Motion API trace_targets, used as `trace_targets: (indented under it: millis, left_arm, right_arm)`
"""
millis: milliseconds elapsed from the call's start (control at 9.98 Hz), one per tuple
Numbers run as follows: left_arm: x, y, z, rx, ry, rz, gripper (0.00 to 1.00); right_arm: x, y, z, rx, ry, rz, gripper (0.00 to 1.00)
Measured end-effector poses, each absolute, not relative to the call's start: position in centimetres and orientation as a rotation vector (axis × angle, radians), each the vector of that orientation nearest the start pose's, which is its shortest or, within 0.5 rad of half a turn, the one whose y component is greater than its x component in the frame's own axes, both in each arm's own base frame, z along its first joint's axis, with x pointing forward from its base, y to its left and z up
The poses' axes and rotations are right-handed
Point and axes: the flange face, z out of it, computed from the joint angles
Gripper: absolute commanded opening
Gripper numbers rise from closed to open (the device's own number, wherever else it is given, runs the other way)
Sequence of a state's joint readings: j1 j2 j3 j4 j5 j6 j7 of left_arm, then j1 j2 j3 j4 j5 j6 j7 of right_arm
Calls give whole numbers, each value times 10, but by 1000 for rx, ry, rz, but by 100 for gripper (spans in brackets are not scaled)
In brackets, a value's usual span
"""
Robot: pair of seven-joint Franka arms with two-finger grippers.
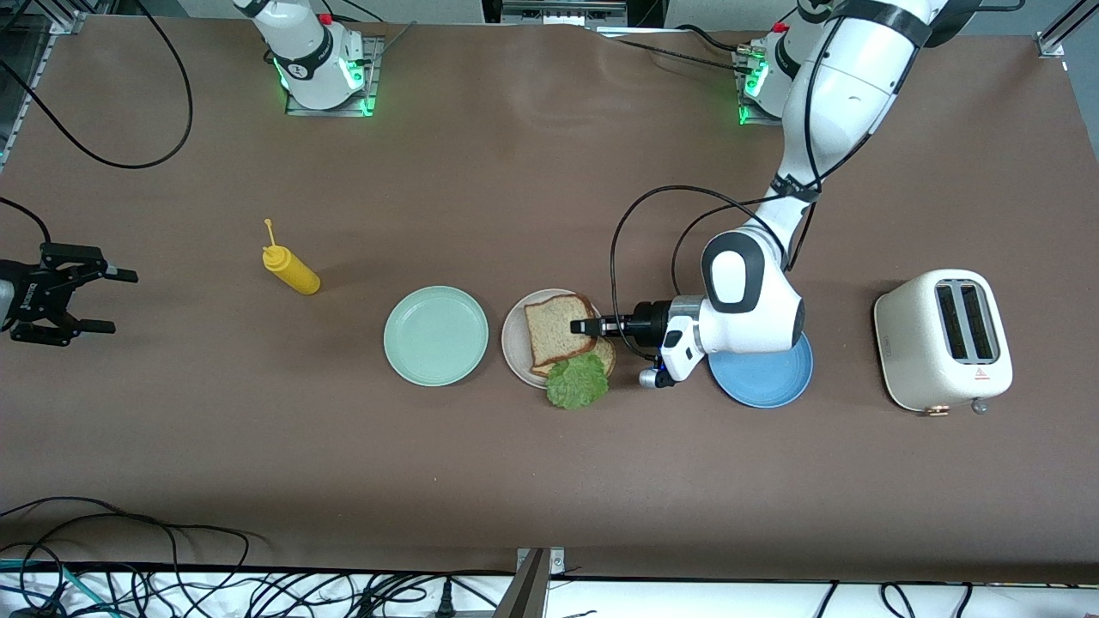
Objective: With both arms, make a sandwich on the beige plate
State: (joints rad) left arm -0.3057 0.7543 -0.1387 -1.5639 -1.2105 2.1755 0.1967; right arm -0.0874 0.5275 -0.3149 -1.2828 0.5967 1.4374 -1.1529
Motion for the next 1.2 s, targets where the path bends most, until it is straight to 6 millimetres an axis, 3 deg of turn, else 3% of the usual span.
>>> trace_targets:
  millis: [100,301,501,802,902,1002,1203]
  left_arm:
    - [626,-323,205,2127,232,-302,0]
    - [624,-318,184,2142,229,-305,14]
    - [627,-306,174,2158,224,-288,18]
    - [646,-288,186,2174,206,-211,23]
    - [651,-287,194,2171,198,-192,48]
    - [652,-288,195,2170,193,-189,99]
    - [651,-288,192,2178,158,-174,100]
  right_arm:
    - [660,-145,455,-2473,-889,-32,100]
    - [662,-113,485,-2629,-764,92,100]
    - [657,-84,514,-2768,-621,184,100]
    - [643,-65,544,-2986,-227,413,100]
    - [640,-59,551,-3040,-98,442,100]
    - [637,-56,556,-3067,11,456,100]
    - [629,-62,559,-3074,194,457,100]
